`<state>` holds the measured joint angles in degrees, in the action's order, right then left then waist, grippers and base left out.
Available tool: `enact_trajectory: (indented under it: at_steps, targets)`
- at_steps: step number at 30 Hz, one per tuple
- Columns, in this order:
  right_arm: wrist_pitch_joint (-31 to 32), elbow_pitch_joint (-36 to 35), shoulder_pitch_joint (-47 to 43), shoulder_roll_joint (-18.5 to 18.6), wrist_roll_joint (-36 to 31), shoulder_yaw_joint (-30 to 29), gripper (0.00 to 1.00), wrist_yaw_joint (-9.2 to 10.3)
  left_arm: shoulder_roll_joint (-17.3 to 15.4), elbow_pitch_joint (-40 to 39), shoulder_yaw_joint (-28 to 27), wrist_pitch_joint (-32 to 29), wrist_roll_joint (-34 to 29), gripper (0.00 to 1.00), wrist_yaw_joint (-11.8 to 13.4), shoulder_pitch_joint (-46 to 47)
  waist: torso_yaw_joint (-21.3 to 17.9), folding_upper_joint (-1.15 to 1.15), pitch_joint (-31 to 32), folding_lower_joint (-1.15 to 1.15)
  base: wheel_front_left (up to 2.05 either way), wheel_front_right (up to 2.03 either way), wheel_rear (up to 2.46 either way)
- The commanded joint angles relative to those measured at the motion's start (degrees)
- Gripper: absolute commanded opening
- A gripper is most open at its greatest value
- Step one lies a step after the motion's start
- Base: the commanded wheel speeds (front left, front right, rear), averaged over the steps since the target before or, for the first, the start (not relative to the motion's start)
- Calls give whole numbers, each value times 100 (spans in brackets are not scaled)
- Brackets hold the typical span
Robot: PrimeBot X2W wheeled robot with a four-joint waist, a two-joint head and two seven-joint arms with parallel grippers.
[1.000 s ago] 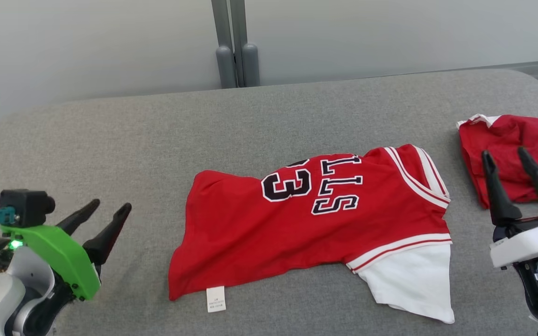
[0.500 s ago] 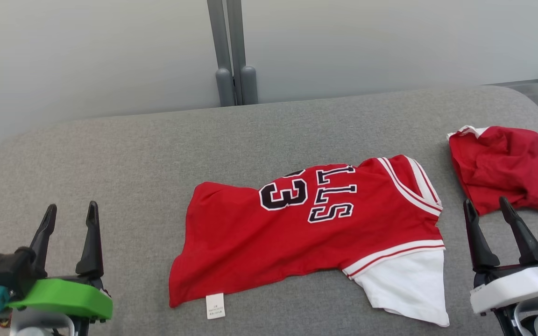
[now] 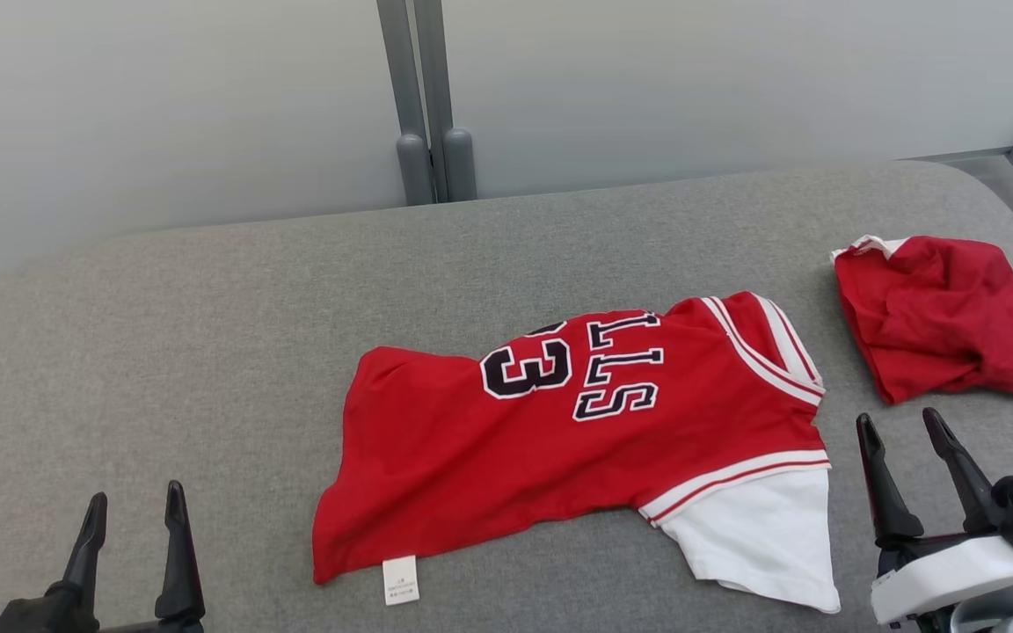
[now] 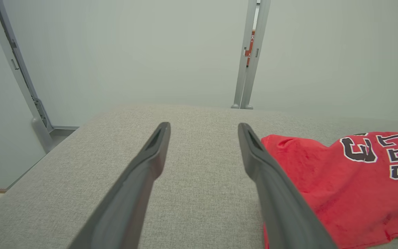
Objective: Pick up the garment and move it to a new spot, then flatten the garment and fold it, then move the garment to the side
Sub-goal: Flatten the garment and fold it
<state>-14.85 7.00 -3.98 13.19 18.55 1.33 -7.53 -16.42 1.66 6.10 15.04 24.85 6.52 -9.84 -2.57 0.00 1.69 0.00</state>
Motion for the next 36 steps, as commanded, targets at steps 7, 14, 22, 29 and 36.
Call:
enact_trajectory:
  at_steps: [7, 14, 22, 29, 36]
  targets:
    - [-38, -130, 116, 133, 54, 30, 100, 8, 324, 133, -320, 16, -429, 100, -422, 81, 18, 0, -23, 0, 0, 0, 0]
    - [866, 145, -67, 355, 382, 65, 100, 8, 222, 697, 31, -779, -463, 100, -787, 172, -11, 0, -55, 0, 0, 0, 0]
    - [2928, 548, -57, 413, 944, 384, 100, 5, 80, 813, 512, -2712, 127, 100, -1166, 466, -49, 0, -260, 0, 0, 0, 0]
    - [3495, 1011, 177, 138, 1095, 492, 100, 6, 115, 1177, 724, -3046, 257, 100, -1250, 912, -47, 0, -467, 0, 0, 0, 0]
    - [3326, 1333, 431, -39, 1098, 732, 100, 5, 162, 1785, 972, -3052, 483, 100, -1356, 1229, -155, 0, -506, 0, 0, 0, 0]
